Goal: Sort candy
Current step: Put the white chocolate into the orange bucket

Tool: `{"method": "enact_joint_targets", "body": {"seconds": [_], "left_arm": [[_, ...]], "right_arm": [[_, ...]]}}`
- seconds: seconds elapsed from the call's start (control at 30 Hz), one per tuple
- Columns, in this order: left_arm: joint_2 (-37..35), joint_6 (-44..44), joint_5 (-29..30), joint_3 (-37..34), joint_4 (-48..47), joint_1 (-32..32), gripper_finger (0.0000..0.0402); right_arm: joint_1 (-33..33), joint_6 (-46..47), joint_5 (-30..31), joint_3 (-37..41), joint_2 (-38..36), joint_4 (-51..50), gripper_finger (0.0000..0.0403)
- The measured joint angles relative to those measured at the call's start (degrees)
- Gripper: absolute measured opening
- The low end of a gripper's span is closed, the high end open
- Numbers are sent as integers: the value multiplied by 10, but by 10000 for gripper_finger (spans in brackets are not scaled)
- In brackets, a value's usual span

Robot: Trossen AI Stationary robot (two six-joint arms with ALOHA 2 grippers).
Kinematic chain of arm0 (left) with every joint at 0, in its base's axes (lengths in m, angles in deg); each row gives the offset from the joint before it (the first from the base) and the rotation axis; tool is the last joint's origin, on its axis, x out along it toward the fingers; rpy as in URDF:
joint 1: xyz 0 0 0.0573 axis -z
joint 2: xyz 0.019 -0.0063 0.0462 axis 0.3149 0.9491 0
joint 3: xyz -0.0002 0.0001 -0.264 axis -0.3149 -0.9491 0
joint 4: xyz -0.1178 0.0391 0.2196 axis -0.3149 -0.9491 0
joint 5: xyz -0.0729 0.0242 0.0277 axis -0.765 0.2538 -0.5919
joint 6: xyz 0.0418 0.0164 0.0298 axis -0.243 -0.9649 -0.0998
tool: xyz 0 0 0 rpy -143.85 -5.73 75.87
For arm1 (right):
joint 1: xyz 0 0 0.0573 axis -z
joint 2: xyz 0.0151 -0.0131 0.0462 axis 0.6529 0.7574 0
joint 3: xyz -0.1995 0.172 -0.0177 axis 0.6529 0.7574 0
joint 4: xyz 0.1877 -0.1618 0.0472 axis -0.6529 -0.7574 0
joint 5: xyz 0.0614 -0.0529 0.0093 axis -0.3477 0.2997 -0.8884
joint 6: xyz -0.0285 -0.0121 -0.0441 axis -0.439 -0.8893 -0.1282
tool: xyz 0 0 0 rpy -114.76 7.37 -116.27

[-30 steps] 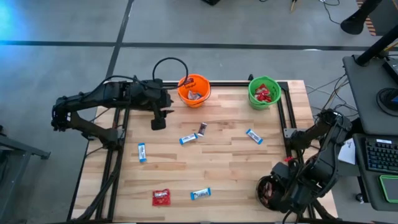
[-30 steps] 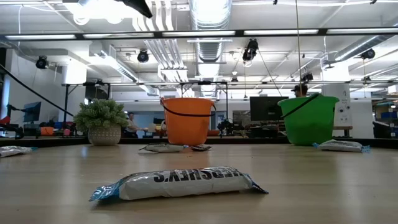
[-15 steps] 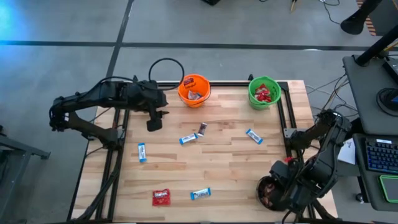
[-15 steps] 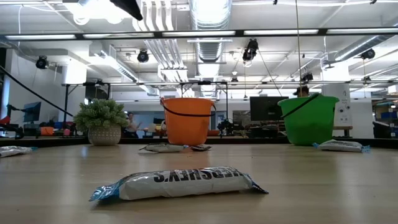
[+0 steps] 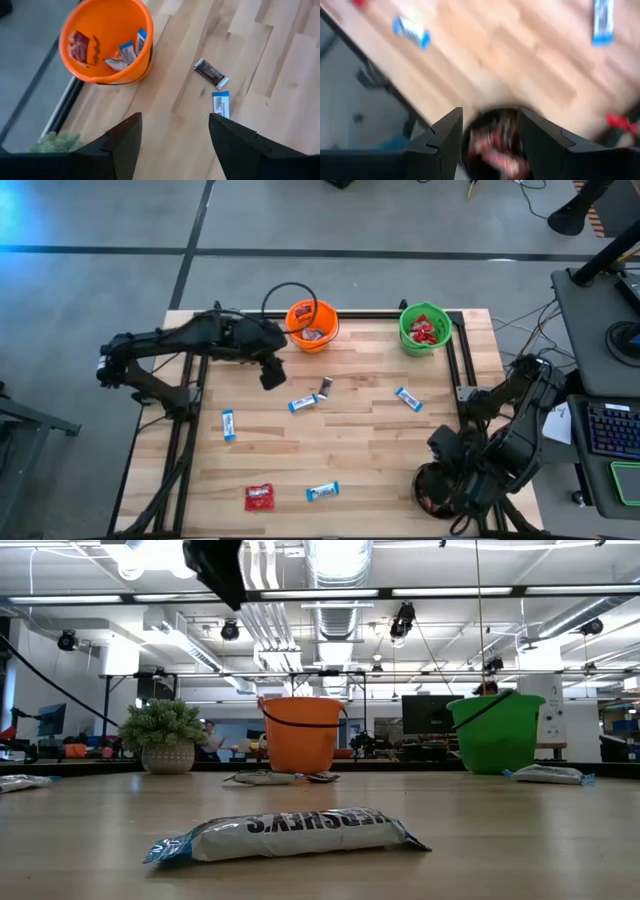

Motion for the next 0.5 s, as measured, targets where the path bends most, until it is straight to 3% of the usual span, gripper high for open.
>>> {"method": "enact_joint_targets", "body": {"seconds": [0.23,0.5], "left_arm": [[64,36,-31,0,66,0,214],[121,90,-50,0,144,0,214]], "right_arm": [[0,-48,177,0,-21,0,178],[0,-105,228,0,-45,0,178]]}}
